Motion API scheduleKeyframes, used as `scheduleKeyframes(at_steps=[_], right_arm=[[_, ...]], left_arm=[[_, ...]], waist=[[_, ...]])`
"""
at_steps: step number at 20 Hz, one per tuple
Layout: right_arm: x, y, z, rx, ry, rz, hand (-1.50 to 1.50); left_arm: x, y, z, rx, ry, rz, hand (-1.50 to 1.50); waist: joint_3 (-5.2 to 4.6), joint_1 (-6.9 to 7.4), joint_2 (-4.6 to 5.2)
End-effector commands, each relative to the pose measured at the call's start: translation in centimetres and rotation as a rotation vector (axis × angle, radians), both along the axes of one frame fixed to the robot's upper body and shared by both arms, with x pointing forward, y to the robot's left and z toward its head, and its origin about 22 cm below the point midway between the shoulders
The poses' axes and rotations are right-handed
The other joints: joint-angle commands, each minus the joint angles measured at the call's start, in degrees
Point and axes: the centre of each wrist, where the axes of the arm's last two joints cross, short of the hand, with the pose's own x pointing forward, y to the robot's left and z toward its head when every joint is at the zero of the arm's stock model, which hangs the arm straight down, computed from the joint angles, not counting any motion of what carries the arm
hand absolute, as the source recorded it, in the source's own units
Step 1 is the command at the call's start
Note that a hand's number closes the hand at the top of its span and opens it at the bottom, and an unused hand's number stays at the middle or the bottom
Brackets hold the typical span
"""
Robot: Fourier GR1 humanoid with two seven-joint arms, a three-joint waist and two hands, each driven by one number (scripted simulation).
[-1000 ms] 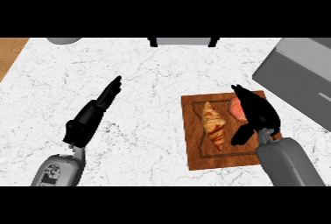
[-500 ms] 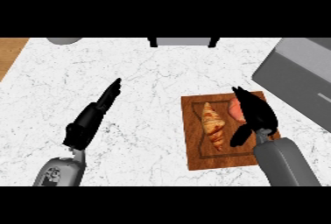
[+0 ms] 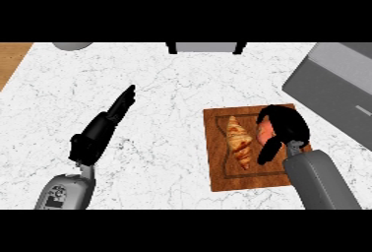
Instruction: Pick the squash from the cutting board and place it in the cardboard box
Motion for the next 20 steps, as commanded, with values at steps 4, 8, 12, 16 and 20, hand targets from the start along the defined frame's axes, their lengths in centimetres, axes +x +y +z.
scheduleKeyframes(at_steps=[4,8,12,16,20], right_arm=[[0.2,0.0,-0.4,-0.05,-0.11,0.013,1.5],[-1.9,-8.0,1.4,-0.064,-0.094,0.479,1.5],[-2.8,-8.7,3.5,-0.044,-0.145,0.832,1.5],[-3.7,-14.4,7.4,-0.041,-0.308,0.999,1.5],[-4.8,-21.1,11.1,0.025,-0.431,1.073,1.5]], left_arm=[[-0.5,-0.6,-0.2,-0.011,0.004,0.001,0.0],[-0.1,-0.2,0.1,-0.004,-0.005,0.016,0.0],[-0.4,-0.1,-0.4,-0.004,0.017,0.033,0.0],[-0.6,1.0,-0.5,-0.009,0.017,0.068,0.0],[-1.0,1.0,-0.7,-0.017,0.013,0.086,0.0]], waist=[[0.57,0.07,0.58],[0.74,-1.02,0.51],[0.96,-2.15,-0.19],[1.16,-4.6,-0.36],[1.15,-4.17,0.1]])
